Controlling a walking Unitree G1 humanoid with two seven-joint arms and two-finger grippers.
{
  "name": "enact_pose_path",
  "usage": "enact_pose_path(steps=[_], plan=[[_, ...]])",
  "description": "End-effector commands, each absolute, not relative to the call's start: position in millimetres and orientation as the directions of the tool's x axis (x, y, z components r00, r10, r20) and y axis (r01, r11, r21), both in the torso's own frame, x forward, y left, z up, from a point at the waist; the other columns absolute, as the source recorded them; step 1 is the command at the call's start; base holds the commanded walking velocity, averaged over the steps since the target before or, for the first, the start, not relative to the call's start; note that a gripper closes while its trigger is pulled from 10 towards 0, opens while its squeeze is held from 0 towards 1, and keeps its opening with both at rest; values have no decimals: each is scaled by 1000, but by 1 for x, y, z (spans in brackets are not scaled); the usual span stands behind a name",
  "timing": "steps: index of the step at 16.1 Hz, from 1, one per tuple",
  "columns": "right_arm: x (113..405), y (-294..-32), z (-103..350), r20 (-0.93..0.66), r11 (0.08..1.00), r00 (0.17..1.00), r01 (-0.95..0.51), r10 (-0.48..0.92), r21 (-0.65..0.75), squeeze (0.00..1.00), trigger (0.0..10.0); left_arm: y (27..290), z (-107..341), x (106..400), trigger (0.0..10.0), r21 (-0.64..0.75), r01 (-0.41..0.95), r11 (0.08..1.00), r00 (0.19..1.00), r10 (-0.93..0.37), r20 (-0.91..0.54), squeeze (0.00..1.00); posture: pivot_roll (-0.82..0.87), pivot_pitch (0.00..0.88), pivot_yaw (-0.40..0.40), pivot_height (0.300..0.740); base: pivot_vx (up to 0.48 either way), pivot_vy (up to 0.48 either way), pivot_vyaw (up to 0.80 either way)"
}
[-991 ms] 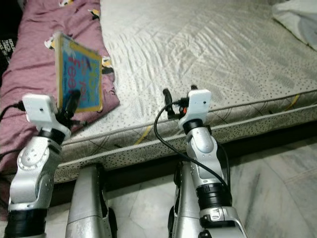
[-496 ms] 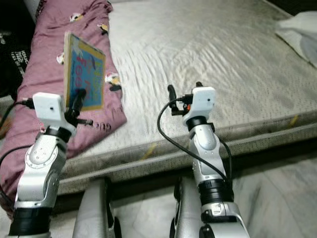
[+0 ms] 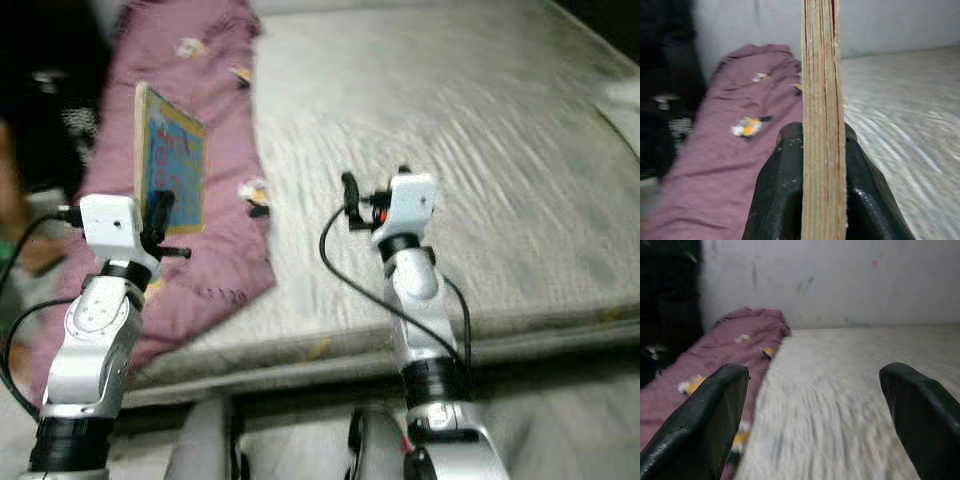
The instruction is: Clean up the room
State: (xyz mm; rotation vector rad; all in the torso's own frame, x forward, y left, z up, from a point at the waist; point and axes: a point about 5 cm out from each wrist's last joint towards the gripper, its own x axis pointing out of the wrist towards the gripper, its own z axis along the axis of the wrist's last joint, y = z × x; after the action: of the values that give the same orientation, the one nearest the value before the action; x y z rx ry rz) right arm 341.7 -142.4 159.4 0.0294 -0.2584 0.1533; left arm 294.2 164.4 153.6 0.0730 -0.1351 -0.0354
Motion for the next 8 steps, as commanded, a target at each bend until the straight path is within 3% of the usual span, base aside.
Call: enact_pose_path(steps=[1,8], plan=[[343,-147,161,266,991,956,-130,121,14,0,10000,166,162,295,10000,103,8,995,984,-26,175,0,11,0,32,739,0,0,0],[336,-150,148,227,997,971,-82,79,3,0,10000,167,157,296,10000,81,15,997,987,-28,156,0,7,0,35,740,0,0,0]])
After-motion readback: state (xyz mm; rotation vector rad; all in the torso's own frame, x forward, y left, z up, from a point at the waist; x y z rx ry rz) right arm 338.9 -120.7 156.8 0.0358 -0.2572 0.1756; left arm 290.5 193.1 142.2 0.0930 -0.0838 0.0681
